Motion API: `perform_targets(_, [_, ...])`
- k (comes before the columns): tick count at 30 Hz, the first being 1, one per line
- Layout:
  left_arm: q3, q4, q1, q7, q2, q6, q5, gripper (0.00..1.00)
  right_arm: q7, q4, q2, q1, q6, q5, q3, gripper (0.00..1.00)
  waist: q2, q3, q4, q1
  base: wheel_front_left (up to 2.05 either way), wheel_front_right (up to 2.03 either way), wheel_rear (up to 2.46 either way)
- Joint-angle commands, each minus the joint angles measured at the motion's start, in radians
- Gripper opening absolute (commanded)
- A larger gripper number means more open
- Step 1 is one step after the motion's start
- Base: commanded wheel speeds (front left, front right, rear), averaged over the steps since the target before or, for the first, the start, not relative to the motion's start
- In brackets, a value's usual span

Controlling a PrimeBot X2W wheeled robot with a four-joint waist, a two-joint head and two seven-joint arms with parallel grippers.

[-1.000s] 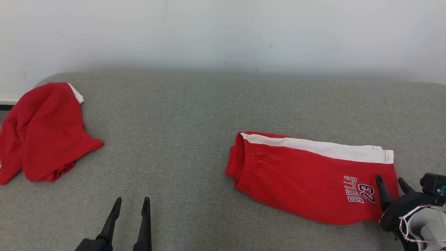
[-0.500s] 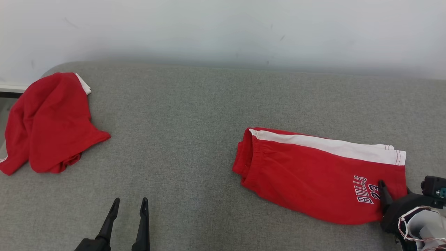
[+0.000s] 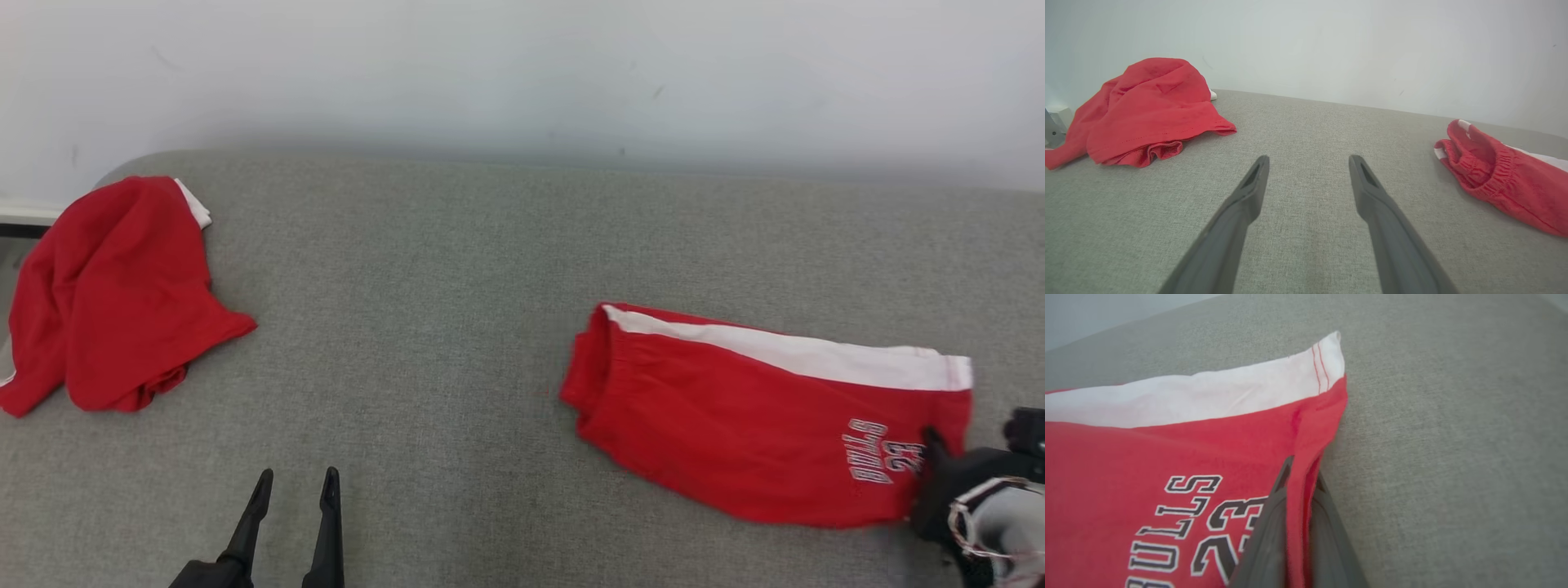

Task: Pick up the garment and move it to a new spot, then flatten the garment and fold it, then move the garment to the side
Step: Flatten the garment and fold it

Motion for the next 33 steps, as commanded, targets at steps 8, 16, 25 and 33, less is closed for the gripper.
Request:
perform_targets(8, [-0.004,0.003,0.016,-0.003,-0.001,0.000,-0.028,1.00,-0.022,0.000,-0.109,0.019,-0.003,0.035,0.007,0.00,-0.0001,-0.016,-0.028,0.0000,0.00,0.00,0.00])
perform_targets(16, [-0.004,0.010,0.030,-0.003,-0.001,0.003,-0.037,1.00,-0.027,-0.168,-0.090,0.037,-0.003,0.096,0.050,0.00,-0.0001,-0.035,-0.060,0.0000,0.00,0.00,0.00])
perform_targets(25, [-0.031,0.021,0.021,-0.003,-0.001,0.003,-0.042,1.00,-0.001,-0.383,-0.033,0.053,-0.003,0.166,0.136,0.00,-0.0001,-0.050,-0.058,0.0000,0.00,0.00,0.00])
perform_targets(33, [-0.077,0.030,-0.001,-0.003,-0.001,0.002,-0.048,1.00,-0.005,-0.391,0.080,-0.023,-0.003,0.171,0.197,0.00,-0.0001,-0.042,-0.007,0.0000,0.00,0.00,0.00])
